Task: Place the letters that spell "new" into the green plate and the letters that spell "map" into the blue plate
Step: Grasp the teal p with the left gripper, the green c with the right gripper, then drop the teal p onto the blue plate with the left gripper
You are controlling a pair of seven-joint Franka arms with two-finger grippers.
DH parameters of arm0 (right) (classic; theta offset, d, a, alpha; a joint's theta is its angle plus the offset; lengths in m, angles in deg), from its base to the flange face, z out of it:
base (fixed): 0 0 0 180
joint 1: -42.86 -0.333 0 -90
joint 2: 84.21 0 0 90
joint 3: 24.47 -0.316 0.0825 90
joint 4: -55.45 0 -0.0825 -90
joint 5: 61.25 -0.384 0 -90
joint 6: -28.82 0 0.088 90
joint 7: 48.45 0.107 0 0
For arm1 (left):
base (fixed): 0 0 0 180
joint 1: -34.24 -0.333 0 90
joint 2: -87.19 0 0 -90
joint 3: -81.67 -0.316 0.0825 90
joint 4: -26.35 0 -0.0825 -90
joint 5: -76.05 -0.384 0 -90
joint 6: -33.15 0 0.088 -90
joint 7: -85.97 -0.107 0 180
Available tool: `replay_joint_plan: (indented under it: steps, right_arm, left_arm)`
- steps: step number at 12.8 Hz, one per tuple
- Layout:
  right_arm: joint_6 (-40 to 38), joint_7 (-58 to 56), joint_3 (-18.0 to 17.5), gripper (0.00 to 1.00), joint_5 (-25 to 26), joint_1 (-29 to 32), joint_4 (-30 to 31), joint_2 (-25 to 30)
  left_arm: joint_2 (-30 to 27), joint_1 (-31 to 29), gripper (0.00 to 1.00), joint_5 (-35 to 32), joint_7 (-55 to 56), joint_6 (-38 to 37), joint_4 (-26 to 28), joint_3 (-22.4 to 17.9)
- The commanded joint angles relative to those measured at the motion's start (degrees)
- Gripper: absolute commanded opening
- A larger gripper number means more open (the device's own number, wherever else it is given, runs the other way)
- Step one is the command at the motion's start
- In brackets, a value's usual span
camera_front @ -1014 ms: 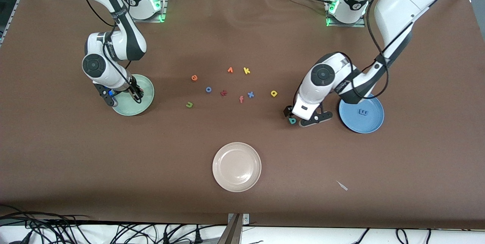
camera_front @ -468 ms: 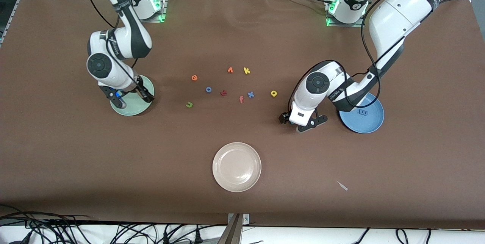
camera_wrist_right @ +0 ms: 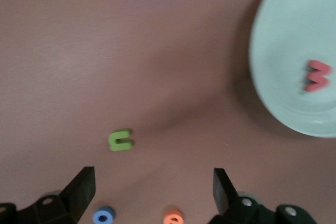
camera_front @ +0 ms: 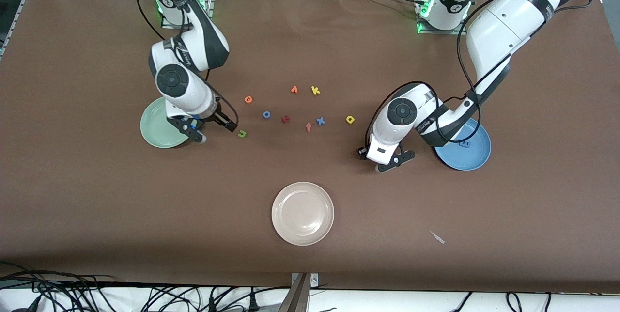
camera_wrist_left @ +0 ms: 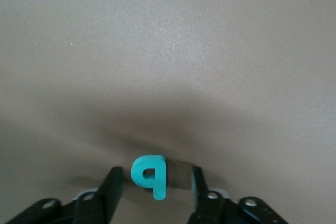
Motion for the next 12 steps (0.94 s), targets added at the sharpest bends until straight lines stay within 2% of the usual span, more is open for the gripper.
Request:
replay_joint_plan:
  steps: [1,2,3,4,5,6,8,10,12]
  right_arm:
    - [5.7,-3.5,-1.4,0.99,-3.2,0.4,-1.6,-4.1]
    - [9.0,-3.6,-2.2,0.99,-3.3,0.4,-1.6,-5.7]
    - [11.7,-3.6,-2.7,0.98,-3.3,0.3,-1.6,-7.0]
    - [13.0,-3.7,-2.8,0.92,-3.3,0.3,-1.5,-7.6]
    - [13.1,-4.1,-2.8,0.91,-3.3,0.3,-1.5,-7.9]
    - [13.1,-4.5,-2.7,0.87,-3.3,0.3,-1.4,-8.2]
    - [13.0,-4.8,-2.7,0.85,-3.2,0.3,-1.1,-8.8]
    - [13.0,-5.0,-2.7,0.78,-3.2,0.3,-0.8,-9.1]
    - [13.2,-5.0,-2.7,0.72,-3.1,0.3,-0.8,-9.8]
  left_arm:
    - [0.6,0.7,0.05,-1.3,0.3,-1.5,-1.4,-0.5]
    - [0.4,0.7,0.00,-1.6,0.4,-2.1,-1.2,-0.6]
    - [0.0,0.7,0.00,-1.7,0.1,-4.1,-1.4,-0.5]
    - [-0.4,0.6,0.00,-1.7,-1.3,-7.8,-1.6,-0.4]
    - [-0.9,-0.4,0.00,-0.9,-4.8,-11.4,-2.2,0.1]
    - [-1.2,-1.3,0.00,1.1,-8.5,-15.6,-3.8,0.6]
    - [-1.4,-2.8,0.00,4.8,-18.5,-24.6,-7.6,1.3]
    - [-3.1,-4.7,0.00,6.9,-27.1,-32.3,-8.8,1.2]
    - [-4.6,-10.1,0.00,7.3,-39.6,-34.3,-7.8,2.4]
